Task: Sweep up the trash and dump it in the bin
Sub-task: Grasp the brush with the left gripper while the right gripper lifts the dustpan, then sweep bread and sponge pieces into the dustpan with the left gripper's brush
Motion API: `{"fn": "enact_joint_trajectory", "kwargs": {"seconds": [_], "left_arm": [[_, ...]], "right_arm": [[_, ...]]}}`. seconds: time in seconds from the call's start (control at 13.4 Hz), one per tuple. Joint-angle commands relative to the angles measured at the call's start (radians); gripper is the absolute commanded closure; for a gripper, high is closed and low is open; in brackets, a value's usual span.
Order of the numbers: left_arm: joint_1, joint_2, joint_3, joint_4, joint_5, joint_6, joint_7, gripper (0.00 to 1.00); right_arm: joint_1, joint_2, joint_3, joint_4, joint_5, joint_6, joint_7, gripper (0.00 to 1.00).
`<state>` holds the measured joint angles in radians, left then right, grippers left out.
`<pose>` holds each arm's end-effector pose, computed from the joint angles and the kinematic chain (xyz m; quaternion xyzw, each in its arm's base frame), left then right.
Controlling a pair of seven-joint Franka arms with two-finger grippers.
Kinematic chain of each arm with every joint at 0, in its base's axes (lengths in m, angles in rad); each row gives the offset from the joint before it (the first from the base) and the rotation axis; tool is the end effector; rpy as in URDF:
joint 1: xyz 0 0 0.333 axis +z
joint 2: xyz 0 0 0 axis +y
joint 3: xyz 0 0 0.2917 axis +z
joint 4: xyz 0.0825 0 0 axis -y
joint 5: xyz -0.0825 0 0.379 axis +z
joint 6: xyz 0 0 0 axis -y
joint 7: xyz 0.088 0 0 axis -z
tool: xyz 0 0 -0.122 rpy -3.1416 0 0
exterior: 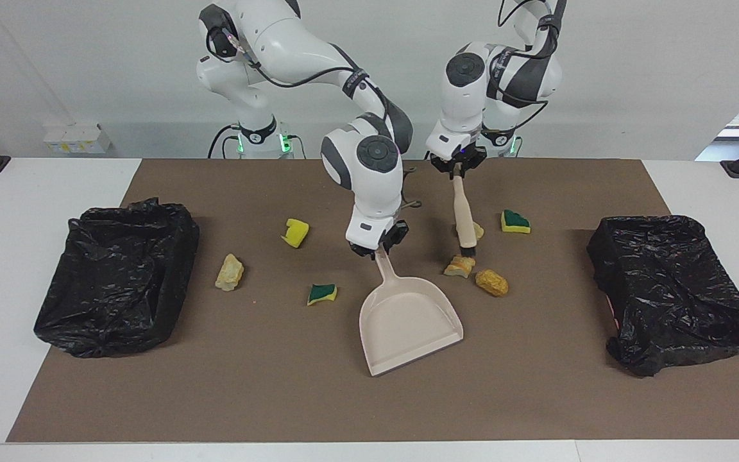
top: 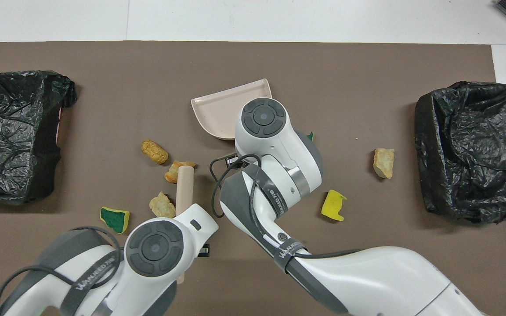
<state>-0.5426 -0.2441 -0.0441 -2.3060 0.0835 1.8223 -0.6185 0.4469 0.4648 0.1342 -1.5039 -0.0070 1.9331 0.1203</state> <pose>0.3703 -0.2366 0.3909 -0.9918 -0.0019 0.0736 0.1041 0.5659 0.3575 0.3632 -0.9743 -0.2231 0.0240 0.0198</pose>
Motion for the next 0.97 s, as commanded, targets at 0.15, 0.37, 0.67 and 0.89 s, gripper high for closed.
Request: {"fn": "enact_joint_trajectory", "kwargs": {"seconds": [0.15, 0.37, 0.67, 0.89], "left_arm": [[0.238, -0.012, -0.013, -0.030, 0.047, -0.026, 0.006, 1.00], [0.331, -0.029, -0.013, -0.064, 0.070, -0.024, 0.005, 1.00], [0.379, -0.049, -0.016, -0.121, 0.070, -0.029, 0.008, 1.00], [0.366, -0.044, -0.019, -0.148, 0.070, -0.032, 0.014, 1.00]], "right_arm": [[-0.069, -0.107, 0.008, -0.048, -0.001, -0.137, -0.365, 1.00], [-0.079, -0.149, 0.004, -0.108, -0.027, -0.183, -0.556, 1.00], [-0.073, -0.218, 0.007, -0.232, -0.158, -0.155, -0.802, 1.00], [-0.080, -0.253, 0.007, -0.304, -0.224, -0.129, -0.980, 1.00]]}}
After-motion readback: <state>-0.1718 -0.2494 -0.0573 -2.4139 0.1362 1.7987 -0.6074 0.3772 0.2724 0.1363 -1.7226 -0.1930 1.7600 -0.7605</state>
